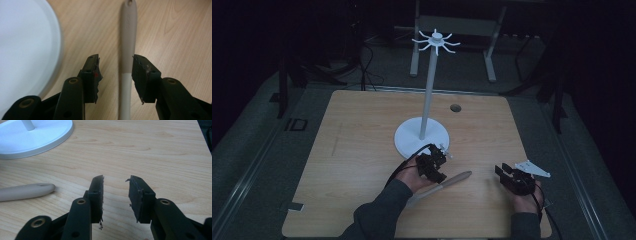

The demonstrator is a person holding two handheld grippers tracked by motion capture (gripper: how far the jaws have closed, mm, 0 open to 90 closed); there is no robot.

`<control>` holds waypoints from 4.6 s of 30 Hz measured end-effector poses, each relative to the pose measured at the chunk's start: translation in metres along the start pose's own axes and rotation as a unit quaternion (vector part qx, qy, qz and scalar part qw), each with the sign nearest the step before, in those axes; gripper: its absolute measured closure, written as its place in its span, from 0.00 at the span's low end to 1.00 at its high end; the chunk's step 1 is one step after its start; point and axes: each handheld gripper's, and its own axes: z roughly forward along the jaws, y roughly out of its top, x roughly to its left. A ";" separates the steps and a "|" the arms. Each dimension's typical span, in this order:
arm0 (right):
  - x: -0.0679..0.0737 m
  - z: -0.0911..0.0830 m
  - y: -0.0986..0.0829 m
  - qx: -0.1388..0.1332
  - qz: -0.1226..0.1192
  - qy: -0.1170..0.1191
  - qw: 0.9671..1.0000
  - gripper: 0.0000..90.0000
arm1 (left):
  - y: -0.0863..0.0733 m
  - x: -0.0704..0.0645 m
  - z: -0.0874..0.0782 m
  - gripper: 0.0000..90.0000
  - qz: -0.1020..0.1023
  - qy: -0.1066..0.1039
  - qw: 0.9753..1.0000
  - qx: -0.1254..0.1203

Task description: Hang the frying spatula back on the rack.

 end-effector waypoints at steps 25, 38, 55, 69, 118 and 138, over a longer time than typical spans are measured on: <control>0.000 0.000 -0.001 0.000 0.001 0.003 1.000 0.71 | 0.009 -0.011 0.044 0.76 0.019 -0.026 0.995 0.093; 0.001 0.001 -0.001 0.003 -0.001 0.005 1.000 0.71 | 0.010 -0.017 0.045 0.76 0.028 -0.019 0.995 0.098; 0.001 0.003 -0.002 0.008 -0.003 0.005 1.000 0.70 | 0.016 -0.029 0.048 0.81 0.057 0.003 0.993 0.107; 0.002 0.003 -0.002 0.009 -0.002 0.007 1.000 0.70 | 0.017 -0.029 0.048 0.82 0.047 0.008 0.992 0.115; 0.040 0.011 0.005 0.001 -0.029 0.065 0.997 0.68 | -0.028 -0.017 -0.066 0.82 -0.051 0.104 0.966 -0.231; 0.087 0.012 0.023 -0.034 -0.026 0.161 0.986 0.66 | -0.038 -0.028 -0.087 0.82 -0.078 0.161 0.928 -0.326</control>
